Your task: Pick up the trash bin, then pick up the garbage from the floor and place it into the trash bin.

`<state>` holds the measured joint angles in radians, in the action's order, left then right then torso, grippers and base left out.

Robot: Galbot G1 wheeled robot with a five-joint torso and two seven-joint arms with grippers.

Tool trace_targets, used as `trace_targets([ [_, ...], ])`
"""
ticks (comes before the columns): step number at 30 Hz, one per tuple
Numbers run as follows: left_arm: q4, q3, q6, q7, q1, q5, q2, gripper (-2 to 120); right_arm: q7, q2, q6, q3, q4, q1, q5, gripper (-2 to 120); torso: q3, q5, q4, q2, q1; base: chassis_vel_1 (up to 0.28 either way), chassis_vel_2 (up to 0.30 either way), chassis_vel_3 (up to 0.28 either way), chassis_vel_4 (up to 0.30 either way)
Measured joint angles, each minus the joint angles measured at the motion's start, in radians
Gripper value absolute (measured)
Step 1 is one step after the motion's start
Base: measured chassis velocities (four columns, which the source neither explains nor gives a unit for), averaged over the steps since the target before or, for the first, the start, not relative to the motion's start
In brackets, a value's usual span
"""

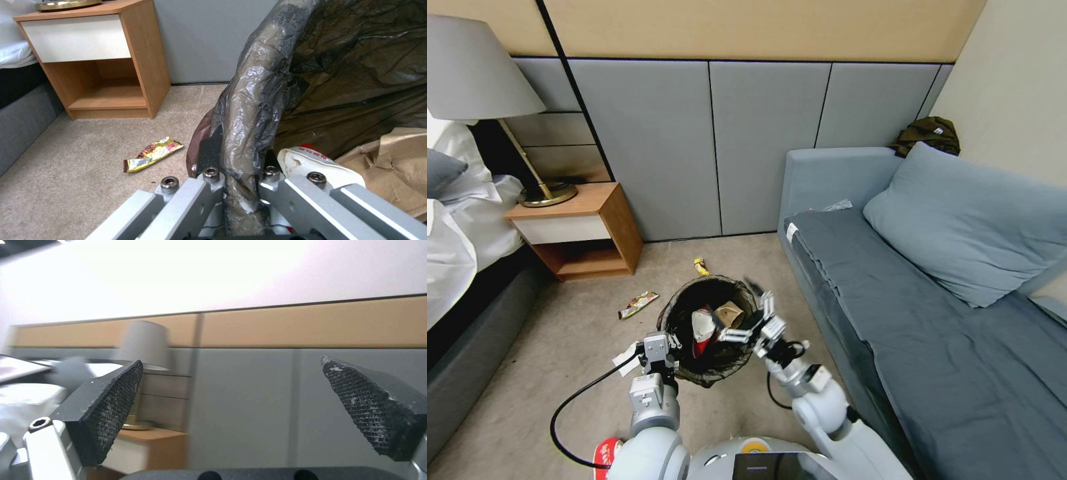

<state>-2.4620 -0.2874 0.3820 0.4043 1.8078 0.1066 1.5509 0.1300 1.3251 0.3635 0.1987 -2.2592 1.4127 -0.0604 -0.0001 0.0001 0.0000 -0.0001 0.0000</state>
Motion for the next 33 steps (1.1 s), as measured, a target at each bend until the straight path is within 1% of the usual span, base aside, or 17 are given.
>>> trace_targets([
  [1, 0.0, 0.0, 0.0, 0.0, 0.0, 0.0, 0.0, 0, -0.019, 0.01, 0.01, 0.03, 0.0, 0.027, 0.014, 100, 0.0, 0.0, 0.0, 0.0, 0.0, 0.0, 0.0, 0.0, 0.0],
  [2, 0.0, 0.0, 0.0, 0.0, 0.0, 0.0, 0.0, 0, -0.019, 0.01, 0.01, 0.03, 0.0, 0.027, 0.014, 100, 0.0, 0.0, 0.0, 0.0, 0.0, 0.0, 0.0, 0.0, 0.0],
  [4, 0.0, 0.0, 0.0, 0.0, 0.0, 0.0, 0.0, 0, -0.067, 0.022, 0.026, 0.067, 0.001, 0.082, 0.027, 100, 0.0, -0.0001, -0.0002, 0.0, 0.0, 0.0, 0.0, 0.0, 0.0],
  [6, 0.0, 0.0, 0.0, 0.0, 0.0, 0.0, 0.0, 0, -0.079, 0.026, 0.029, 0.076, 0.001, 0.097, 0.028, 100, 0.0, 0.0, -0.0002, 0.0, 0.0, 0.0, 0.0, 0.0, 0.0],
  [7, 0.0, 0.0, 0.0, 0.0, 0.0, 0.0, 0.0, 0, -0.1, 0.037, 0.036, 0.1, 0.001, 0.121, 0.028, 100, 0.0, 0.0, -0.0002, 0.0, 0.0, 0.0, 0.0, 0.0, 0.0],
  [13, 0.0, 0.0, 0.0, 0.0, 0.0, 0.0, 0.0, 0, -0.152, 0.063, 0.056, 0.149, 0.019, 0.147, 0.032, 100, 0.0, -0.0001, 0.0001, 0.0, 0.0, 0.0, 0.0, 0.0, 0.0],
  [15, 0.0, 0.0, 0.0, 0.0, 0.0, 0.0, 0.0, 0, -0.162, 0.068, 0.062, 0.155, 0.026, 0.152, 0.034, 100, 0.0, -0.0001, 0.0, 0.0, 0.0, 0.0, 0.0, 0.0, 0.0],
  [16, 0.0, 0.0, 0.0, 0.0, 0.0, 0.0, 0.0, 0, -0.172, 0.075, 0.079, 0.163, 0.042, 0.169, 0.037, 100, 0.0, -0.0001, 0.0, 0.0, 0.0, 0.0, 0.0, 0.0, 0.0],
  [23, 0.0, 0.0, 0.0, 0.0, 0.0, 0.0, 0.0, 0, -0.174, 0.085, 0.131, 0.159, 0.081, 0.196, 0.053, 100, 0.0, -0.0001, -0.0001, 0.0, 0.0, 0.0, 0.0, 0.0, 0.0],
  [33, 0.0, 0.0, 0.0, 0.0, 0.0, 0.0, 0.0, 0, -0.173, 0.084, 0.137, 0.156, 0.092, 0.186, 0.053, 100, 0.0, -0.0001, -0.0001, 0.0, 0.0, 0.0, 0.0, 0.0, 0.0],
])
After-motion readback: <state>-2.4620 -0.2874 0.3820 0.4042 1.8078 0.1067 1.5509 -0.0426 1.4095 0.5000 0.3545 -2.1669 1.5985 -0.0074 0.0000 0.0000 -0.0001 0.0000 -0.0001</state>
